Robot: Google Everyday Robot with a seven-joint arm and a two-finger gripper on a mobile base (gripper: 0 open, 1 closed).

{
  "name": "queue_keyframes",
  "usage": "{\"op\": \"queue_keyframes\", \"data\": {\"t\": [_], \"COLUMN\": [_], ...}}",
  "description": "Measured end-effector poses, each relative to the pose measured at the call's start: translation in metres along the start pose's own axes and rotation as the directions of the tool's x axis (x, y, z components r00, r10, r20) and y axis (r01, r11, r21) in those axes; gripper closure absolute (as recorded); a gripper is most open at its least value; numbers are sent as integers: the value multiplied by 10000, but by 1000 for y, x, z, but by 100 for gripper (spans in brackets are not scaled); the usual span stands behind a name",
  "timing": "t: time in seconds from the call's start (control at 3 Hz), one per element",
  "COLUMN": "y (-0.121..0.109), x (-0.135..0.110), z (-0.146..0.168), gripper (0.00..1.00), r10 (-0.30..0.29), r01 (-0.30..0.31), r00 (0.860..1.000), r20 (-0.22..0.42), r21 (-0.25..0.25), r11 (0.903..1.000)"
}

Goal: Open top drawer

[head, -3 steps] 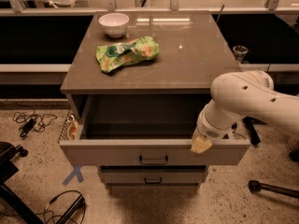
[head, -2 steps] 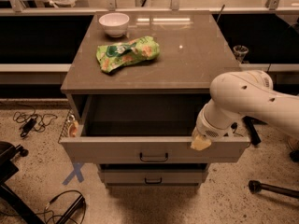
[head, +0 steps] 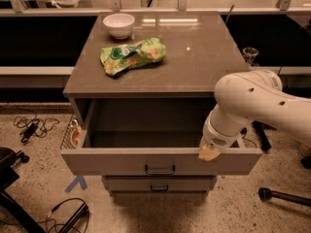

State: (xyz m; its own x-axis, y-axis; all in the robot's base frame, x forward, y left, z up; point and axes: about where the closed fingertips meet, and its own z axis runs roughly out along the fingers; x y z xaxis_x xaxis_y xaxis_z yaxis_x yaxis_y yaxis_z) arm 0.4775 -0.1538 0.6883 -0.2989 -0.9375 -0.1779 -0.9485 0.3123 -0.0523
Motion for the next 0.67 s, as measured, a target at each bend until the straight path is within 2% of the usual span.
{"op": "queue_keyframes", "data": {"t": [0.33, 0.67], "y": [21, 21], "x": [-3, -3], "z": [-10, -10], "gripper": [100, 100], "r10": [-898, -898], "r01": [901, 901], "r00": [9955, 9955], "r20": [-300, -300], "r21": [75, 75], "r11": [9959, 9959]}}
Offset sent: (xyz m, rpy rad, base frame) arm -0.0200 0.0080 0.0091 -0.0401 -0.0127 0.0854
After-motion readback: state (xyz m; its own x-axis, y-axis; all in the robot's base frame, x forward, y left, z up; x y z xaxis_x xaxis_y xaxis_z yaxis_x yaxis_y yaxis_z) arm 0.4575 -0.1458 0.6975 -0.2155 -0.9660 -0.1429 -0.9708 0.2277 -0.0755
